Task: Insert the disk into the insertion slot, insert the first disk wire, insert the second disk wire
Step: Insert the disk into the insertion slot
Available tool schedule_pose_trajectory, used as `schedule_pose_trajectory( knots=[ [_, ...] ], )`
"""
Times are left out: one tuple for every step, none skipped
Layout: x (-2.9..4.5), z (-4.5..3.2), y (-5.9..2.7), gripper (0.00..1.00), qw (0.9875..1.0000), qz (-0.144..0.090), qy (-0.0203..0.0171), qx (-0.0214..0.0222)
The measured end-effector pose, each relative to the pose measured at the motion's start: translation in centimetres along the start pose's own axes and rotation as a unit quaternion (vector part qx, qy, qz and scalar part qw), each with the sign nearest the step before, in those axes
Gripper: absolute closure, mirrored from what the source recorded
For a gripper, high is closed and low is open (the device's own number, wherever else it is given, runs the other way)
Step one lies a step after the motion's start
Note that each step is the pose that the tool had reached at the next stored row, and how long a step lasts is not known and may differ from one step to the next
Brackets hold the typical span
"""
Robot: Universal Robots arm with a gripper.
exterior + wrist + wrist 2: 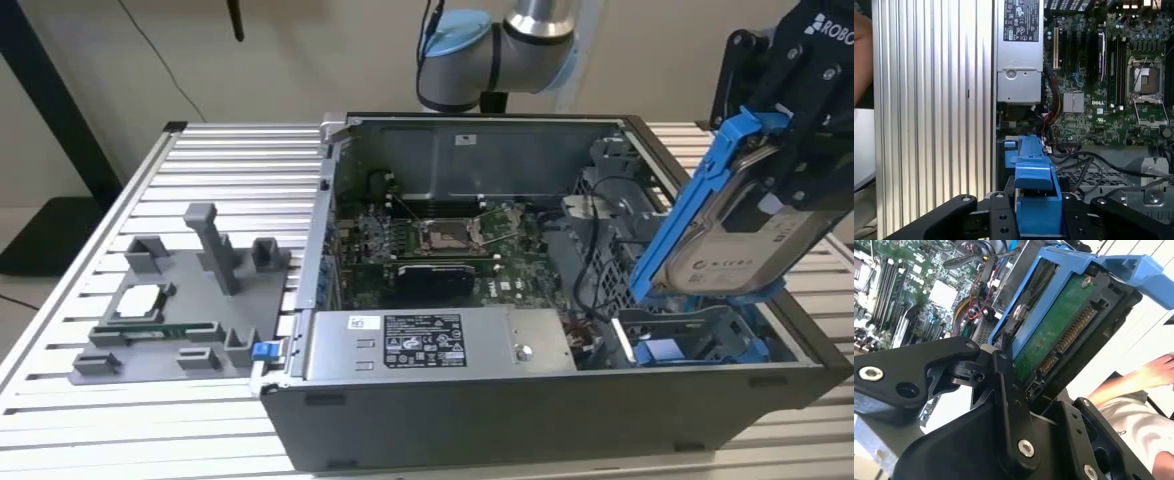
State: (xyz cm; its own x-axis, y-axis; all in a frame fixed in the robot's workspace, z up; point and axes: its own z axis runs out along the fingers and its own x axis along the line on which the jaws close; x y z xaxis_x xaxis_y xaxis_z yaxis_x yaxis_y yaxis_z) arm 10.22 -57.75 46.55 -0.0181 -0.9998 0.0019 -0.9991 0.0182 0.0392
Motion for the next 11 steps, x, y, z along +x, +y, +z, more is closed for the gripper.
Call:
schedule_pose_trajectory(
  knots=[
    [0.02, 0.10, -0.02, 1.00, 1.0000, 0.000, -0.0001, 0.0000],
    [0.03, 0.19, -0.04, 1.00, 1.0000, 0.000, -0.0003, 0.0000],
    [0.05, 0.29, -0.07, 1.00, 1.0000, 0.000, -0.0004, 0.0000],
    [0.06, 0.39, -0.10, 1.00, 1.0000, 0.000, -0.0006, 0.0000],
    [0.07, 0.48, -0.13, 1.00, 1.0000, 0.000, -0.0007, 0.0000],
    [0.07, 0.58, -0.17, 1.00, 1.0000, 0.000, -0.0008, 0.0000],
    [0.07, 0.68, -0.21, 1.00, 1.0000, 0.000, -0.0008, 0.0000],
    [0.07, 0.79, -0.25, 1.00, 1.0000, 0.000, -0.0009, 0.0000],
    [0.07, 0.89, -0.29, 1.00, 1.0000, 0.000, -0.0010, 0.0000],
    [0.07, 0.99, -0.32, 1.00, 1.0000, 0.000, -0.0012, 0.0000],
    [0.07, 1.09, -0.35, 1.00, 1.0000, 0.000, -0.0016, -0.0001]
  ],
)
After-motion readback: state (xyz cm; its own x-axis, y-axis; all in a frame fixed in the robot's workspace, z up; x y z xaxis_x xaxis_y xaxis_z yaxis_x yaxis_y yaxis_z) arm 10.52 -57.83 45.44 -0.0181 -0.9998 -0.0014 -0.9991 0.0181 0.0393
